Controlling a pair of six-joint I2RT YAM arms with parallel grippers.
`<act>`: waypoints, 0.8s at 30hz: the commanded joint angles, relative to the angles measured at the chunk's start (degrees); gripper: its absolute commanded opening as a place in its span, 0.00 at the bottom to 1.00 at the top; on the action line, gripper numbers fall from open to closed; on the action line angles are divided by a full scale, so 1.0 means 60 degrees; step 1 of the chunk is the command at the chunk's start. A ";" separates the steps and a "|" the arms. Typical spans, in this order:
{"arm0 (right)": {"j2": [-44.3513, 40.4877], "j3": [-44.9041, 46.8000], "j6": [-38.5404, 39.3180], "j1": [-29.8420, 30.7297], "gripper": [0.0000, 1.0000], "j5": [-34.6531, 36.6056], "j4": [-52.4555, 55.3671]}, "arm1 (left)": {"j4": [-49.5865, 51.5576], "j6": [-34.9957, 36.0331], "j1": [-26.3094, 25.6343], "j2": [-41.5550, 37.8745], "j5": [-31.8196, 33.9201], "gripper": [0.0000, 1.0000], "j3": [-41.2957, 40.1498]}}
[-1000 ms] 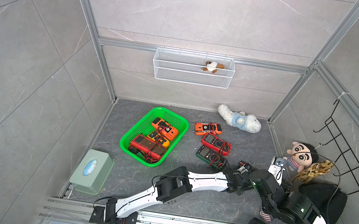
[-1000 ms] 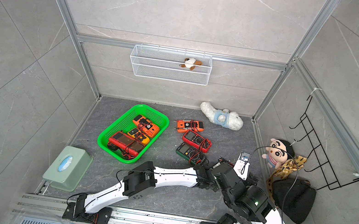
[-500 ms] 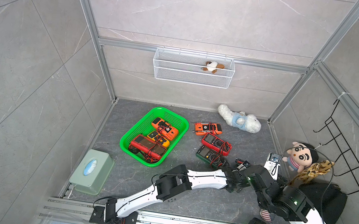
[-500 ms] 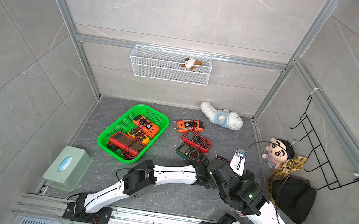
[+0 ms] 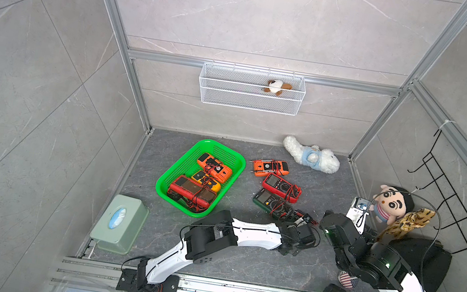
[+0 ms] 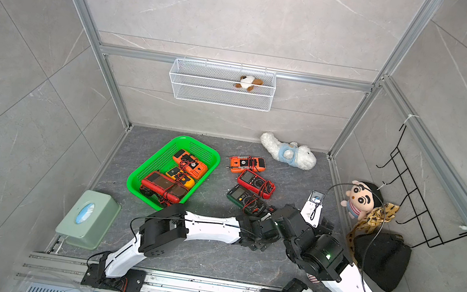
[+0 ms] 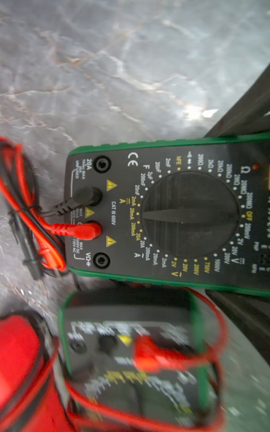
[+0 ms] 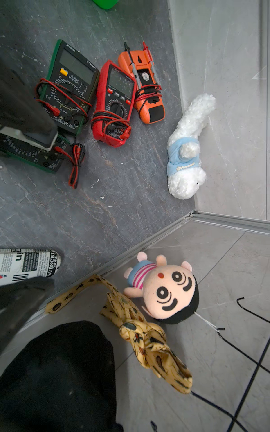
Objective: Put the multimeter into the basket
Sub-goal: Pick up the multimeter from the center of the board.
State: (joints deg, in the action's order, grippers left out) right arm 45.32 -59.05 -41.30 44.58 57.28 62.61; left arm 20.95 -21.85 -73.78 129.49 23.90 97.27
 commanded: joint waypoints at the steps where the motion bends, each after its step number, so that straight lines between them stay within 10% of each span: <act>1: 0.0060 -0.0233 0.0450 -0.0033 1.00 0.0442 -0.0632 | -0.0798 0.0086 -0.0059 -0.1359 0.0652 0.00 -0.0197; 24: 0.1998 -0.1467 0.2990 -0.0516 1.00 -0.2747 -0.3405 | -0.0511 -0.2742 0.1341 -0.4729 0.4947 0.00 -0.2295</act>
State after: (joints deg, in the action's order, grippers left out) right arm 55.68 -66.28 -25.71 42.70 46.87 45.52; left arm 18.31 -33.45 -67.90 106.13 47.16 83.24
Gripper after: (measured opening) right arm 0.997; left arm 0.877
